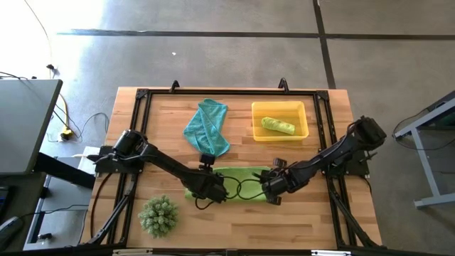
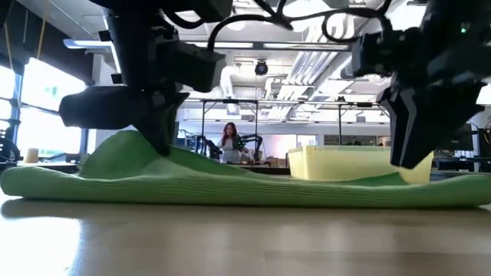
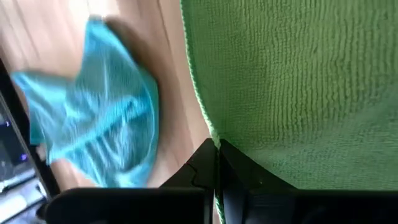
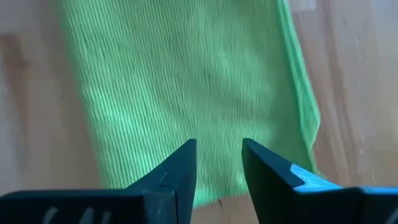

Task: Roll microfiber towels into tight, uniform cylinder then place into a basket
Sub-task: Roll the green towel

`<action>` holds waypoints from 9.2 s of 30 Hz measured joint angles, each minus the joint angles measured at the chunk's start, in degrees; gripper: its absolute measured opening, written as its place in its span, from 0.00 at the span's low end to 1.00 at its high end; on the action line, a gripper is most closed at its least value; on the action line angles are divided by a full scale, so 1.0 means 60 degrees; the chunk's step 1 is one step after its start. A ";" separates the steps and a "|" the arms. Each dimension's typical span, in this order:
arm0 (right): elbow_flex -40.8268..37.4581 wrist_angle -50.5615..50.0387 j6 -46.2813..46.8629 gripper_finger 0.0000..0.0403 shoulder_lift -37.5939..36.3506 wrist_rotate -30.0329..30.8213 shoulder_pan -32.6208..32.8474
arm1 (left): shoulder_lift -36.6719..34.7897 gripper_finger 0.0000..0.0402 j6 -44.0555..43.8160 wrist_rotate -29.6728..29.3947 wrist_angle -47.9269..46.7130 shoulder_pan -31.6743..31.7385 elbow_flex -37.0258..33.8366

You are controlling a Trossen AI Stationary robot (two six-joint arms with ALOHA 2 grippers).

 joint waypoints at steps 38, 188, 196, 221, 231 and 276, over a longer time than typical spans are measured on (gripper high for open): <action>-0.0036 -0.1597 -0.0997 0.30 0.1052 0.3777 -0.0374 | -0.0017 0.28 -0.3256 0.3022 0.1220 -0.0015 0.0000; 0.0867 0.3012 -0.6069 0.34 0.1567 0.0357 0.2726 | 0.0608 0.44 0.2839 0.3315 0.9379 -0.1687 -0.1118; 0.0871 0.3755 -0.6007 0.35 0.1831 0.0210 0.2697 | 0.0821 0.43 0.2436 0.3322 0.9300 -0.1477 -0.1118; 0.0863 0.3992 -0.3886 0.11 0.2219 -0.0333 0.2897 | 0.1076 0.13 0.0655 0.1770 0.9412 -0.2163 -0.1118; 0.0860 0.3894 -0.3491 0.09 0.2219 -0.0140 0.3255 | 0.1098 0.15 0.0496 0.1938 0.9884 -0.2452 -0.1137; 0.0886 0.6206 -0.3981 0.03 0.3157 -0.0590 0.3341 | 0.1120 0.31 -0.2171 0.2307 1.1414 -0.2718 -0.1120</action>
